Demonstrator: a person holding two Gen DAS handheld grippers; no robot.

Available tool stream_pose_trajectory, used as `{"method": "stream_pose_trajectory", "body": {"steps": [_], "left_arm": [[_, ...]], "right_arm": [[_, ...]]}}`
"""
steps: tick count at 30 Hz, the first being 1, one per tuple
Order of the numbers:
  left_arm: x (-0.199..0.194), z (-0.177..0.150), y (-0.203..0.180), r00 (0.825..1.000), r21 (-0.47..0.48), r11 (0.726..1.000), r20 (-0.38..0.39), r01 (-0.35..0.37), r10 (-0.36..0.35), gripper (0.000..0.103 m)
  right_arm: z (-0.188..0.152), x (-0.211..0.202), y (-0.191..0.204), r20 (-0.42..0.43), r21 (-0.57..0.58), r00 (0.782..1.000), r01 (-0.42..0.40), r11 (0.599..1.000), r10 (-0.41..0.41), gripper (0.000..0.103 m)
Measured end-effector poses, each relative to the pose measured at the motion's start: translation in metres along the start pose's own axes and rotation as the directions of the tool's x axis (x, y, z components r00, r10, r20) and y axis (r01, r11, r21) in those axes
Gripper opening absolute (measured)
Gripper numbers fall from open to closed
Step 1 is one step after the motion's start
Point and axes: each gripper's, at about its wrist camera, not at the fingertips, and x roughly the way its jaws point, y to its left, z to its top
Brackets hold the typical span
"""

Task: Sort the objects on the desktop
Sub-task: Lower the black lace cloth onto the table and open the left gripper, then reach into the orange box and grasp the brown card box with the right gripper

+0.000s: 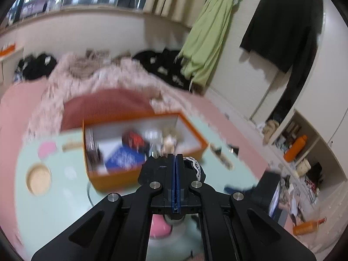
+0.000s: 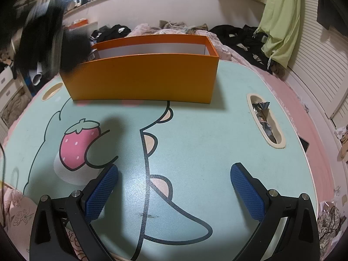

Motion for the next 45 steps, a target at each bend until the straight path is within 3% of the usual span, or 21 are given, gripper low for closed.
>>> {"method": "stream_pose_trajectory", "body": {"steps": [2,6,9,12,15,18,21,23,25,29,32,33,35,36,39,42,43,44,45], "left_arm": [[0.020,-0.020,0.004,0.999,-0.027,1.000,-0.045,-0.013,0.012,0.004],[0.040,-0.050,0.032,0.992,-0.114,0.990,-0.099,-0.086,0.075,0.032],[0.027,-0.067,0.045,0.992,-0.158,0.982,-0.085,-0.106,0.093,0.053],[-0.001,-0.084,0.045,0.992,-0.112,0.986,-0.050,-0.120,0.115,0.074],[-0.015,-0.102,0.047,0.988,-0.076,0.987,-0.061,-0.143,0.139,0.077],[-0.013,-0.113,0.050,0.988,-0.071,0.990,-0.098,-0.123,0.116,0.077],[-0.002,-0.122,0.047,0.986,-0.036,0.994,-0.138,-0.103,0.097,0.077],[0.009,-0.125,0.042,0.981,-0.011,0.994,-0.164,-0.106,0.102,0.077],[0.022,-0.126,0.033,0.971,0.036,0.990,-0.193,-0.138,0.142,0.078],[0.038,-0.126,0.019,0.959,0.119,0.975,-0.193,-0.187,0.207,0.082],[0.039,-0.130,0.019,0.957,0.139,0.969,-0.177,-0.206,0.229,0.082],[0.039,-0.130,0.018,0.972,0.289,0.957,-0.221,-0.018,0.084,0.082],[0.038,-0.131,0.020,0.973,0.287,0.958,-0.216,-0.019,0.084,0.082],[0.038,-0.131,0.020,0.973,0.288,0.957,-0.216,-0.020,0.085,0.082],[0.038,-0.132,0.020,0.973,0.296,0.955,-0.213,-0.023,0.089,0.082],[0.037,-0.133,0.023,0.974,0.292,0.956,-0.212,-0.016,0.081,0.082],[0.036,-0.132,0.024,0.975,0.286,0.958,-0.211,-0.010,0.073,0.082],[0.035,-0.133,0.024,0.975,0.282,0.959,-0.210,-0.007,0.069,0.082],[0.035,-0.133,0.024,0.976,0.280,0.960,-0.210,-0.004,0.065,0.082]], "right_arm": [[0.000,0.000,-0.001,0.001,0.001,1.000,0.001,1.000,-0.001,0.103],[0.000,-0.001,-0.003,0.002,0.006,1.000,0.003,1.000,-0.003,0.103],[0.000,-0.002,-0.003,0.003,0.009,1.000,0.004,1.000,-0.004,0.103],[0.000,-0.004,-0.004,0.005,0.016,1.000,0.002,1.000,-0.002,0.103],[0.003,-0.009,-0.010,0.027,0.049,0.998,-0.055,0.997,0.054,0.102],[0.015,-0.027,-0.008,0.083,0.066,0.989,-0.132,0.989,0.126,0.092],[0.059,-0.049,0.006,0.139,0.051,0.960,-0.250,0.967,0.241,0.089],[0.097,-0.054,0.017,0.128,0.042,0.924,-0.369,0.929,0.361,0.082],[0.140,-0.039,0.030,0.079,0.082,0.889,-0.456,0.886,0.450,0.070],[0.199,0.025,0.057,-0.058,0.213,0.827,-0.537,0.816,0.559,0.053],[0.208,0.063,0.066,-0.119,0.256,0.856,-0.463,0.848,0.503,0.045],[0.211,0.074,0.068,-0.133,0.276,0.856,-0.452,0.848,0.500,0.045],[0.216,0.088,0.070,-0.154,0.307,0.837,-0.465,0.831,0.525,0.045],[0.218,0.093,0.073,-0.160,0.306,0.840,-0.457,0.835,0.519,0.045],[0.226,0.099,0.077,-0.182,0.243,0.883,-0.386,0.890,0.432,0.046],[0.222,0.107,0.058,-0.195,0.316,0.861,-0.398,0.861,0.469,0.045],[0.219,0.107,0.048,-0.192,0.333,0.869,-0.379,0.863,0.456,0.039],[0.220,0.101,0.039,-0.173,0.336,0.894,-0.341,0.878,0.414,0.036],[0.221,0.099,0.035,-0.154,0.332,0.903,-0.334,0.882,0.400,0.036]]}}
